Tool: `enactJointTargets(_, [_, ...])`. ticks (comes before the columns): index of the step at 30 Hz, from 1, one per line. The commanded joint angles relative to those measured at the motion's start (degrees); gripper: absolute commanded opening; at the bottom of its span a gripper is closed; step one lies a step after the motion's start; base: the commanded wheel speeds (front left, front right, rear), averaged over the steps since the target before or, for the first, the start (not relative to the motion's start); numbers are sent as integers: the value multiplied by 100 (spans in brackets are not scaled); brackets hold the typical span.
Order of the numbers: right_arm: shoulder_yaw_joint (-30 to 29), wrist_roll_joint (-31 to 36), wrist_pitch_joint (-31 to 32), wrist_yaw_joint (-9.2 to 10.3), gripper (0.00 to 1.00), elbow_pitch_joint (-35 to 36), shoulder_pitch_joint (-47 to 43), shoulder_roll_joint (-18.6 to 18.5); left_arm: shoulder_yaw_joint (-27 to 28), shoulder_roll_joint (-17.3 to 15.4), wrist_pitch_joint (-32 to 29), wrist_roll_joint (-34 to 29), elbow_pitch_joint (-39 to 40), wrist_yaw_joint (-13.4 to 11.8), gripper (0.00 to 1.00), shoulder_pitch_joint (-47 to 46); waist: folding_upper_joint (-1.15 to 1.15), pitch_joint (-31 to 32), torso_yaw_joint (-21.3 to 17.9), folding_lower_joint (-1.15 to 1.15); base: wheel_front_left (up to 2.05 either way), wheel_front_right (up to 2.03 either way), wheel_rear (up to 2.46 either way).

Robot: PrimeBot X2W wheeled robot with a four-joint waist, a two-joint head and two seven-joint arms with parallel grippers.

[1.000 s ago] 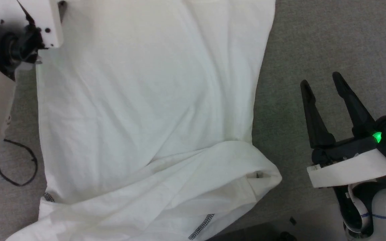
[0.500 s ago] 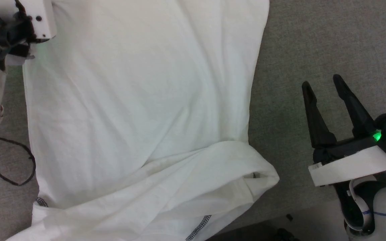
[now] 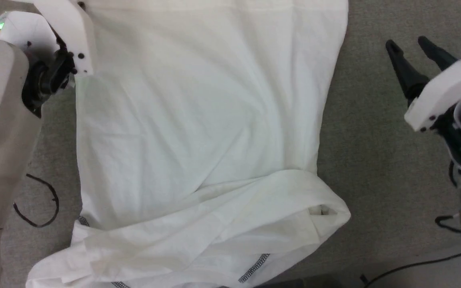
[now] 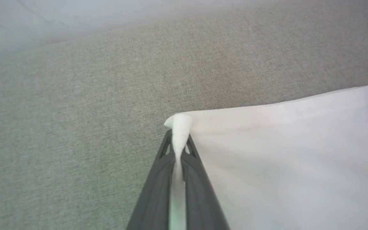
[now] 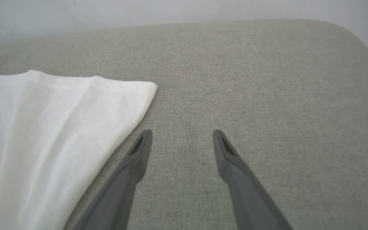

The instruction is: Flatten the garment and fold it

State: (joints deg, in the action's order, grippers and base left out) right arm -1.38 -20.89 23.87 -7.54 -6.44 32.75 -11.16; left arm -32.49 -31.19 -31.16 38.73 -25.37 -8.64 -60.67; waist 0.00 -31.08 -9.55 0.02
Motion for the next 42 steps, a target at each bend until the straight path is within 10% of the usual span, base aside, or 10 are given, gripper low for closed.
enactJointTargets(1, [54,-111,161,5,100,-175,262,-72,8,-9,45,-36,40,28,0,-57,0,49,156,-2,0,0,0])
enactJointTargets(21, [1981,-1219,2402,5,100,-3148,2900,-608,-56,131,271,-70,369,238,0,-596,0,-482,610,-2,0,0,0])
enactJointTargets(22, [2057,-1286,2514,5,78,-3274,2892,-598,-55,135,277,-59,362,246,0,-597,0,-487,617,-2,0,0,0])
enactJointTargets(24, [2214,-1415,2772,5,2,-3459,2871,-568,-57,134,261,-19,344,282,0,-593,0,-495,618,-2,0,0,0])
enactJointTargets(42, [2741,-1173,451,5,0,-3442,3790,-1370,-12,-84,967,-158,-66,658,0,-918,0,168,659,-2,0,0,0])
